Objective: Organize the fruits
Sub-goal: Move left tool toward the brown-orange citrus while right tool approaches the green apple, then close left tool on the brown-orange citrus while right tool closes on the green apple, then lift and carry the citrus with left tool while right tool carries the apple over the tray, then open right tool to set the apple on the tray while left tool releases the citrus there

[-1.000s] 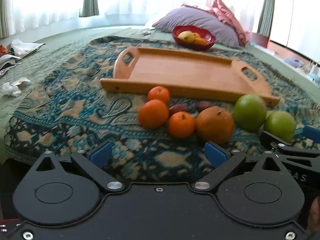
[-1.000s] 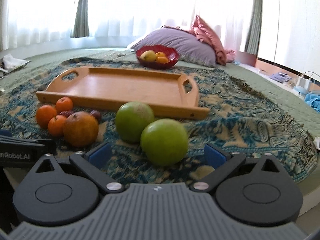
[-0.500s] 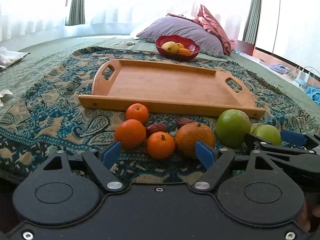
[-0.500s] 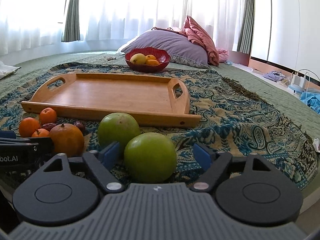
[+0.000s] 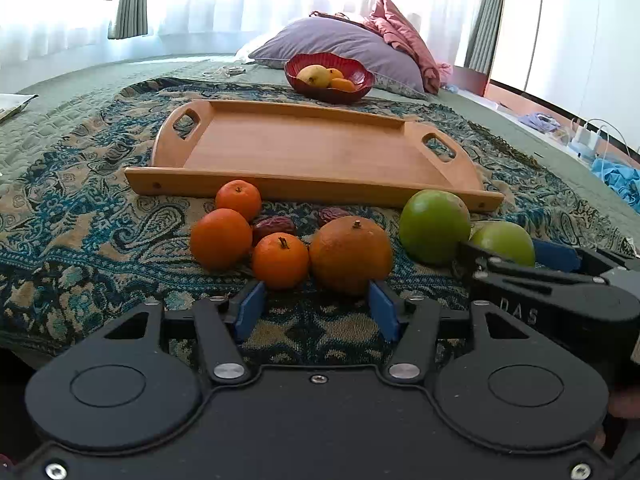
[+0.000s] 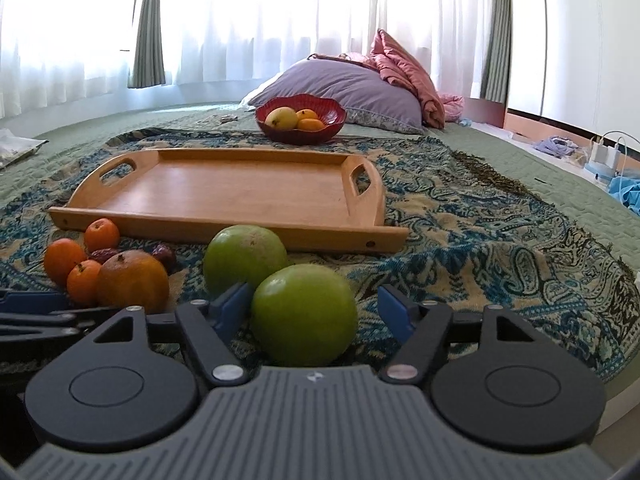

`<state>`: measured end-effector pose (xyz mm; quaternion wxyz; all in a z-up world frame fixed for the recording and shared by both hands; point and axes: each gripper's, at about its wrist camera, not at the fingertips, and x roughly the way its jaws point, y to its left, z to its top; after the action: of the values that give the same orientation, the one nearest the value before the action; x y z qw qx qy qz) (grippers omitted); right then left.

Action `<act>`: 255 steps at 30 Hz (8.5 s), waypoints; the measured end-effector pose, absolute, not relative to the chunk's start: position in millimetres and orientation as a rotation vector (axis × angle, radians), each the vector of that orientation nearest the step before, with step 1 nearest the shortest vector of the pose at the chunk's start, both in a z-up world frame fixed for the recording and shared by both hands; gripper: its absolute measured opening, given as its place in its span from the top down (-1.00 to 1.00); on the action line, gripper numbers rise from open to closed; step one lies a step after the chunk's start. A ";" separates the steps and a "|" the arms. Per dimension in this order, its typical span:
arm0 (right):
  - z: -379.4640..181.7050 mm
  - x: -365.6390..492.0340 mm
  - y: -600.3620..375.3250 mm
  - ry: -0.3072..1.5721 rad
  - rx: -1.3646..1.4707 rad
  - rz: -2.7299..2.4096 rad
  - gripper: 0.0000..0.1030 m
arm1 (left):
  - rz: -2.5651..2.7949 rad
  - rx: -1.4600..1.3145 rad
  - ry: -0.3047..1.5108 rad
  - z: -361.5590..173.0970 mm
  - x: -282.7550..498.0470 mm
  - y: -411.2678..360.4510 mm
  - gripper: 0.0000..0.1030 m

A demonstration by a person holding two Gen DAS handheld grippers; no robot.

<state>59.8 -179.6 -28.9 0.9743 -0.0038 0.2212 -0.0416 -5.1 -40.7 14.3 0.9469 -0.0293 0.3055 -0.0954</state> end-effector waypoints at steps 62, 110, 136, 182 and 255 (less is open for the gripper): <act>-34.5 51.3 -178.5 0.404 0.052 -0.049 -0.18 | -0.198 -0.054 0.556 11.6 -14.4 -35.0 0.86; -42.9 46.8 -207.3 0.383 0.070 -0.091 -0.13 | -0.265 -0.055 0.500 1.6 7.1 -70.7 -0.36; -41.3 46.7 -207.9 0.365 0.091 -0.070 -0.14 | -0.211 -0.016 0.491 6.4 18.8 -78.9 0.06; 49.8 250.0 -200.2 0.510 0.102 0.080 -0.14 | -0.186 -0.069 0.646 75.4 222.0 12.4 0.07; 8.2 279.8 -193.2 0.683 0.082 0.101 -0.54 | -0.155 0.018 0.717 54.1 238.9 8.1 -0.45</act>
<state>279.8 -193.2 8.2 0.9402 0.0401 0.3345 0.0495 238.9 8.1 54.1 0.9335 0.0087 0.3504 -0.0759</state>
